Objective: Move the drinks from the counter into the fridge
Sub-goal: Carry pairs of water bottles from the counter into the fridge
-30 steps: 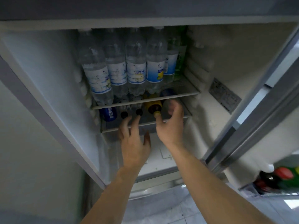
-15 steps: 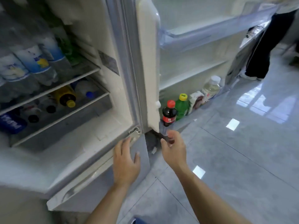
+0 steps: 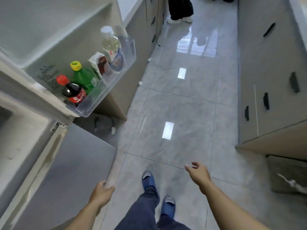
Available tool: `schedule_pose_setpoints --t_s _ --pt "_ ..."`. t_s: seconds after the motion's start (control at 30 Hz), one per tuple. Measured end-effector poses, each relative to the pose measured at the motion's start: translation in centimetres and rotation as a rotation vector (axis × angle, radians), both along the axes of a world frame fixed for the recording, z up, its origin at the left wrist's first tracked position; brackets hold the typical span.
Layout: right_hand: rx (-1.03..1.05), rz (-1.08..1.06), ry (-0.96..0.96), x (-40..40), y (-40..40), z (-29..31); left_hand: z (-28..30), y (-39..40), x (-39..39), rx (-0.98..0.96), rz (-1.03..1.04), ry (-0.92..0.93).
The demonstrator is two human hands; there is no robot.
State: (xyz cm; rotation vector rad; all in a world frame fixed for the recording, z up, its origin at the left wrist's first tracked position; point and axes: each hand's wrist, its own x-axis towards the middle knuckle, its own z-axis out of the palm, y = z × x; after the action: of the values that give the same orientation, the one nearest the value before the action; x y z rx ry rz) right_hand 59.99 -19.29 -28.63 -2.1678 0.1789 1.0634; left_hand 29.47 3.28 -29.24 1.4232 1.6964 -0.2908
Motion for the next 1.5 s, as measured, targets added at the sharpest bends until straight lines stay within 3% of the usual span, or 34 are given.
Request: schedule_pose_setpoints --t_s 0.17,0.33,0.83,1.1,1.27,1.5 --pt "-0.064 -0.215 0.089 0.7 -4.3 -0.7 -1.8 2.2 -0.6 -0.045 -0.039 0.108" --pt "-0.12 -0.326 0.09 1.6 -5.9 0.1 -2.2 5.3 4.0 -0.131 -0.009 0.032" --pt "-0.238 -0.514 0.228 8.9 -8.7 -1.4 -1.5 11.9 31.3 -0.24 -0.072 -0.287" --pt "-0.248 -0.366 0.222 25.8 -5.7 -1.8 -0.8 13.4 37.8 -0.105 -0.037 -0.114" --pt "-0.128 -0.191 0.136 38.0 1.8 -0.9 -0.1 14.0 41.2 -0.073 0.061 -0.112" --pt "0.006 0.033 0.089 48.6 14.0 -0.5 -0.9 14.3 45.0 -0.078 0.213 -0.064"
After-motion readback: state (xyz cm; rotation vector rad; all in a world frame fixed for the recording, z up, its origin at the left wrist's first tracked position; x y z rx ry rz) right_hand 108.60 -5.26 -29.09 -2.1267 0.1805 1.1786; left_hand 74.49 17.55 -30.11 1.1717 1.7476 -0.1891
